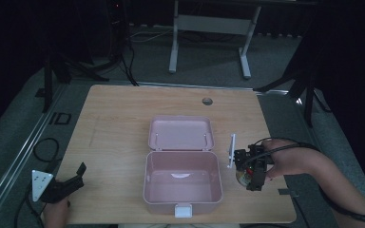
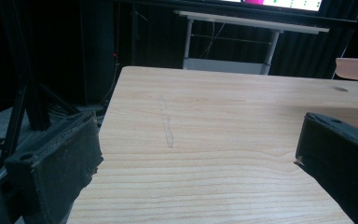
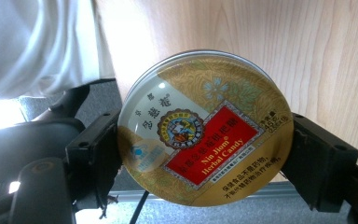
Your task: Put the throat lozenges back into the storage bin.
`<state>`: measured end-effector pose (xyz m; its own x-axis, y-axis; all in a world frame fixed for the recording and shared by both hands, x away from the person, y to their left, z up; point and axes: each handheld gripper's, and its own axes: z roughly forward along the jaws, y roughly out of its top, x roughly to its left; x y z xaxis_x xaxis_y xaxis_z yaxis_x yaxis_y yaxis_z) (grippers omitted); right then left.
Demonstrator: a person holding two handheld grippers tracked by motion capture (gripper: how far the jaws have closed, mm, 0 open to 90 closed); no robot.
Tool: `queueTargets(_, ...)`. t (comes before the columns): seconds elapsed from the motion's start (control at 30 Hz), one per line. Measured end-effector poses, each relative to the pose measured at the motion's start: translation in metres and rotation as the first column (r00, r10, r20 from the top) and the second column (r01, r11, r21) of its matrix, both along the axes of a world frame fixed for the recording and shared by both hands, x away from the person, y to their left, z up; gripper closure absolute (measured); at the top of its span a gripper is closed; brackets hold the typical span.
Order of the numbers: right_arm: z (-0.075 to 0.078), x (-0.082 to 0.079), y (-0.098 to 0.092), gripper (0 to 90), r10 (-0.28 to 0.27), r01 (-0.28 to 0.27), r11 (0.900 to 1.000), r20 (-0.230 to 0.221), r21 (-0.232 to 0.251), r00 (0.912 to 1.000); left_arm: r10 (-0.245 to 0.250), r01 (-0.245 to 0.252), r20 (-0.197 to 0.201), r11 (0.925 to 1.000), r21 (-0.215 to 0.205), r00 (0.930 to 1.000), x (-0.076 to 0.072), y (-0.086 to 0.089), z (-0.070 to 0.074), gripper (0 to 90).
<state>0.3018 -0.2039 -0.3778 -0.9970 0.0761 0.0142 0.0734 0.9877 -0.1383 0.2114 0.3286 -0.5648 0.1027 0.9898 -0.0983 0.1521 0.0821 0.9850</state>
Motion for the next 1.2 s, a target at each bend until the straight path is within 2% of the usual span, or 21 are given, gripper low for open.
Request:
queueTargets(0.07,0.003,-0.003,0.004,19.8,-0.006,0.006,1.000,0.005,0.000,1.0000,0.000,0.000,0.000,1.0000,-0.001,1.0000,0.000,0.000,0.000,0.3)
queueTargets(0.1,0.007,-0.007,0.012,19.8,0.011,-0.011,1.000,0.012,0.003,0.9999,-0.001,0.001,-0.001,1.0000,-0.001,1.0000,0.000,0.000,0.000,0.3)
queueTargets(0.17,0.007,-0.007,0.012,19.8,0.011,-0.011,1.000,0.012,0.003,0.9999,-0.001,0.001,-0.001,1.0000,-0.001,1.0000,0.000,0.000,0.000,0.3)
queueTargets(0.2,0.008,-0.009,0.014,19.9,0.020,-0.020,1.000,0.010,0.003,0.9997,-0.002,0.002,-0.002,1.0000,-0.001,1.0000,0.000,0.000,0.000,0.3)
queueTargets(0.23,0.011,-0.015,0.027,19.9,0.054,-0.054,0.999,0.005,0.005,0.9985,-0.002,0.002,-0.002,1.0000,-0.001,1.0000,0.000,0.000,0.000,0.3)
queueTargets(0.4,0.014,-0.020,0.043,19.9,0.090,-0.090,0.996,-0.004,0.021,0.9960,-0.003,0.003,-0.002,1.0000,-0.001,1.0000,0.000,0.000,0.000,0.3)
queueTargets(0.53,0.017,-0.025,0.062,19.9,0.140,-0.140,0.990,-0.003,0.030,0.9901,-0.003,0.003,-0.002,1.0000,-0.002,1.0000,0.000,0.000,0.000,0.3)
queueTargets(0.73,0.018,-0.025,0.081,19.9,0.167,-0.167,0.985,0.004,0.040,0.9860,-0.004,0.004,-0.002,1.0000,-0.001,1.0000,0.000,0.000,0.000,0.3)
queueTargets(0.87,0.015,-0.028,0.090,19.9,0.184,-0.183,0.982,-0.024,0.034,0.9826,-0.004,0.004,-0.002,1.0000,-0.003,1.0000,0.000,0.000,0.000,0.3)
queueTargets(0.9,0.010,-0.029,0.097,19.9,0.205,-0.204,0.979,-0.027,0.026,0.9785,-0.004,0.004,-0.002,1.0000,-0.002,1.0000,0.000,0.000,0.000,0.4)
queueTargets(0.97,0.005,-0.029,0.102,19.9,0.219,-0.218,0.976,-0.026,0.025,0.9754,-0.005,0.005,-0.001,1.0000,-0.003,1.0000,0.000,0.000,0.000,0.3)
queueTargets(1.2,-0.013,-0.026,0.115,19.9,0.235,-0.234,0.972,-0.042,0.029,0.9710,-0.006,0.006,-0.001,1.0000,-0.003,1.0000,0.000,0.001,0.000,0.3)
